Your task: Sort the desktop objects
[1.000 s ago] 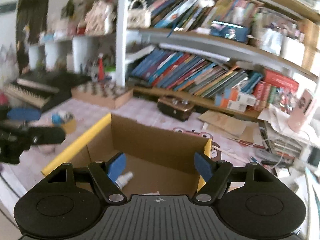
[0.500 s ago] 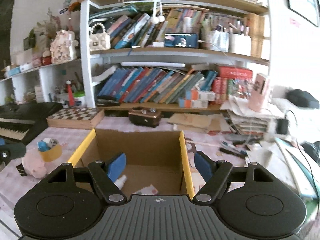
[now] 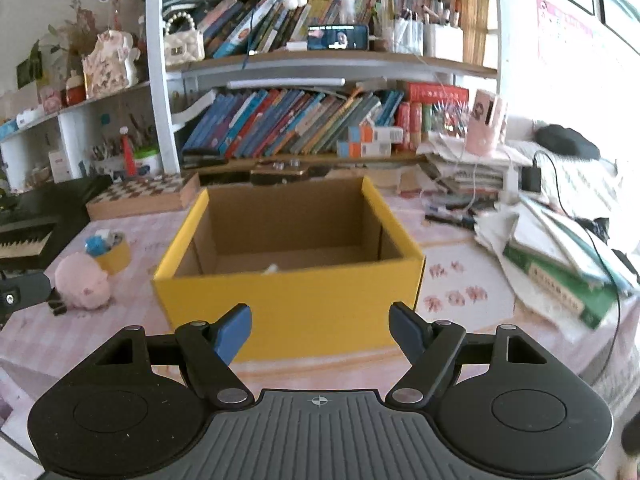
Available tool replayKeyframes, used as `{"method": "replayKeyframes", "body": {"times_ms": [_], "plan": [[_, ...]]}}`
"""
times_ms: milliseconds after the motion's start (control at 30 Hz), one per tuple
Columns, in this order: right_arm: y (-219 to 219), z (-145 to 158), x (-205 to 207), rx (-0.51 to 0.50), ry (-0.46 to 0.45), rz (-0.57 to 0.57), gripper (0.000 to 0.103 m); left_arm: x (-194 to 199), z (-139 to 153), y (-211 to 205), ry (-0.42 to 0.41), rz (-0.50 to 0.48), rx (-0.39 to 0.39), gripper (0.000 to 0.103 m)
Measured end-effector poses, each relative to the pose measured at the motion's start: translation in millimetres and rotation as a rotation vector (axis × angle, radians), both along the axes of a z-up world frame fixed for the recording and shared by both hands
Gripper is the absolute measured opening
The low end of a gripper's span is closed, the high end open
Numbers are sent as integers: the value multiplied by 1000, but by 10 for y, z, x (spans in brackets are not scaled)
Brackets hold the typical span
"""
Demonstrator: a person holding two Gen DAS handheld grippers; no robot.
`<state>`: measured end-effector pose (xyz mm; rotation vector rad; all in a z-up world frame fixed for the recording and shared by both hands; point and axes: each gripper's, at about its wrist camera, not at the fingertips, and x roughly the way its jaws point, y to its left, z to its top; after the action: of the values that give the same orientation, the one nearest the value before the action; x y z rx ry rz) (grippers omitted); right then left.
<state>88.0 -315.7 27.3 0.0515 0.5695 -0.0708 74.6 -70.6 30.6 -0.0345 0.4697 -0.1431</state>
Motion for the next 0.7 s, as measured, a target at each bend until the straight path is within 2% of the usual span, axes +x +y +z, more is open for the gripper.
{"method": "replayKeyframes", "body": {"times_ms": [233, 700], "plan": [[328, -180, -307, 22, 71, -39, 82, -181, -193, 213, 83, 2, 19, 103], [884, -374, -620, 31, 182, 20, 87, -414, -430, 454, 197, -72, 16, 103]]}}
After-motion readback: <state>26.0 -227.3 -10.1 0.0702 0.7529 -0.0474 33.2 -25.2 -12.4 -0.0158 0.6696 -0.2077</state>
